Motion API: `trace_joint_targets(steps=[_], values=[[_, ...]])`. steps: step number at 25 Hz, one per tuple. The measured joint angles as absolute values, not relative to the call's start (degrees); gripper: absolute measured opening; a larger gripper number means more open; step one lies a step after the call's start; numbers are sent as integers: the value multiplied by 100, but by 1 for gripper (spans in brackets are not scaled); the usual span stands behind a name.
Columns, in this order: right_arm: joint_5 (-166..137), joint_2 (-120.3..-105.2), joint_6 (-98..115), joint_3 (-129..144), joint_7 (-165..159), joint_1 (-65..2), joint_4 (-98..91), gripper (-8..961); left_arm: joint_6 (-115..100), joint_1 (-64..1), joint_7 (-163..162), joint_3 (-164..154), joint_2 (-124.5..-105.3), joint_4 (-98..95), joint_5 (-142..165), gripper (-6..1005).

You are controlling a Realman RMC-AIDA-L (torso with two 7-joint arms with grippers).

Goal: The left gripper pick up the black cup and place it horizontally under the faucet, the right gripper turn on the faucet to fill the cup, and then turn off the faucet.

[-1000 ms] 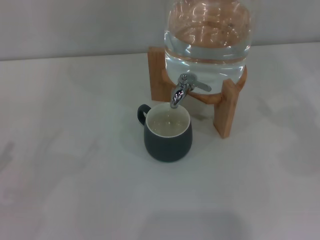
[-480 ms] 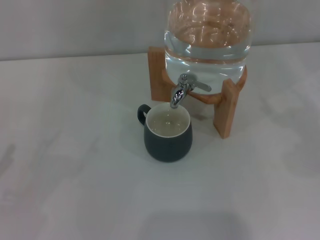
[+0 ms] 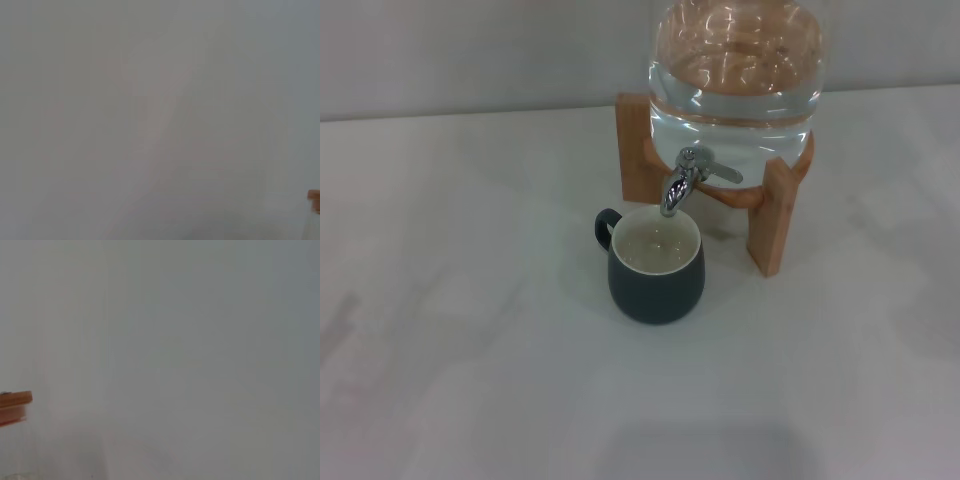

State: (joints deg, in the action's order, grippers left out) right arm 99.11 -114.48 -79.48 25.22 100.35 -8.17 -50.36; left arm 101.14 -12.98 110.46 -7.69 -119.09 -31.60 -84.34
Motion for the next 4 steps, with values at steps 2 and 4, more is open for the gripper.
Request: trace_joint_targets(steps=[2,4], values=[[9912,-11446,-7950,2521,10036,-809,-5036,843,10167,-1294,11069,-758,-11905,-3192,-8438,892],[9913,-11448,-7944,2518,10037,-808,-5035,843,10183,-1294,11048,-769,-11903,-3227,-8439,892]])
